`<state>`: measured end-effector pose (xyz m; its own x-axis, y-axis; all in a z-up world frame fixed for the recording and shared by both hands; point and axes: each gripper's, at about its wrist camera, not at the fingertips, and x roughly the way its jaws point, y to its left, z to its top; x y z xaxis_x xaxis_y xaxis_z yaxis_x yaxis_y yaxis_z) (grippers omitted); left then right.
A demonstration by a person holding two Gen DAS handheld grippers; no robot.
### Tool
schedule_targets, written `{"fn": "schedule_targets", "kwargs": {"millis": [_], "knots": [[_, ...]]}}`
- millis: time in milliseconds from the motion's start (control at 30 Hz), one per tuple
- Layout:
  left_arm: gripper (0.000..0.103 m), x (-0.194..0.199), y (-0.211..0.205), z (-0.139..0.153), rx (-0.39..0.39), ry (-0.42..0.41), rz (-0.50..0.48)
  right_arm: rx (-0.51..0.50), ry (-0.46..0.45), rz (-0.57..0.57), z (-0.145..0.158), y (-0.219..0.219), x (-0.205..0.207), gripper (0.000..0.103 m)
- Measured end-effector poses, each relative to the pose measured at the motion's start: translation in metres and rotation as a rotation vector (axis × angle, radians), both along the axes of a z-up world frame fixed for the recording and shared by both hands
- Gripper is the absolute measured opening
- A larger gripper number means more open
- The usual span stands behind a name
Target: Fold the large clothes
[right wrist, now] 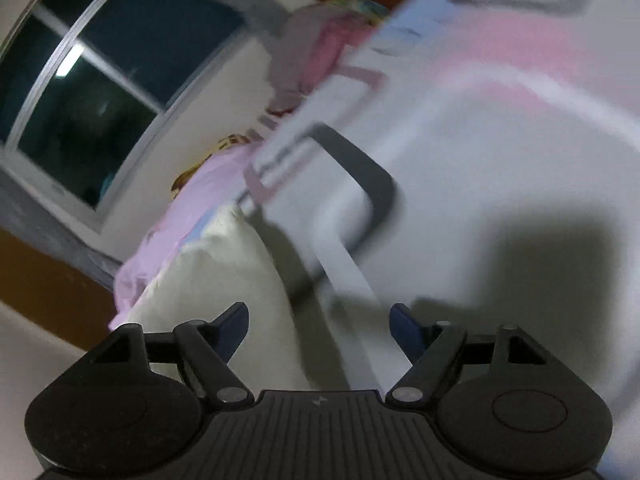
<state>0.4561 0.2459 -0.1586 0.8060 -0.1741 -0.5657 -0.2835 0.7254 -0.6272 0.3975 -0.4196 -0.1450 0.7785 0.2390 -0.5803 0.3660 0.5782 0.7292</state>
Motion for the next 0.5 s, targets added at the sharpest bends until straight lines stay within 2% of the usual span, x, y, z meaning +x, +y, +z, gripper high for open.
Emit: {"fn": "schedule_targets", "kwargs": {"millis": [33, 67, 133, 233, 300, 400, 500], "knots": [[0.086, -0.012, 0.000, -0.009, -0.077, 0.004, 0.022, 0.060, 0.000, -0.012, -0.006, 0.004, -0.011, 0.077], [0.086, -0.020, -0.001, -0.013, -0.121, -0.007, 0.033, 0.114, 0.006, -0.020, -0.014, 0.012, -0.017, 0.077], [0.086, -0.020, -0.005, -0.014, -0.132, -0.026, 0.051, 0.177, -0.006, -0.009, -0.022, 0.024, -0.019, 0.077], [0.083, 0.003, -0.013, -0.017, -0.211, -0.021, 0.034, 0.229, -0.055, -0.026, -0.029, 0.034, -0.009, 0.077], [0.072, 0.003, -0.021, -0.025, -0.256, -0.018, -0.015, 0.237, -0.055, -0.029, -0.027, 0.039, 0.004, 0.077], [0.072, 0.014, -0.040, -0.031, -0.249, 0.001, -0.030, 0.233, -0.047, 0.003, -0.025, 0.053, 0.012, 0.077], [0.067, 0.016, -0.039, -0.044, -0.286, -0.042, 0.015, 0.228, -0.065, -0.006, -0.028, 0.060, 0.009, 0.076]]}}
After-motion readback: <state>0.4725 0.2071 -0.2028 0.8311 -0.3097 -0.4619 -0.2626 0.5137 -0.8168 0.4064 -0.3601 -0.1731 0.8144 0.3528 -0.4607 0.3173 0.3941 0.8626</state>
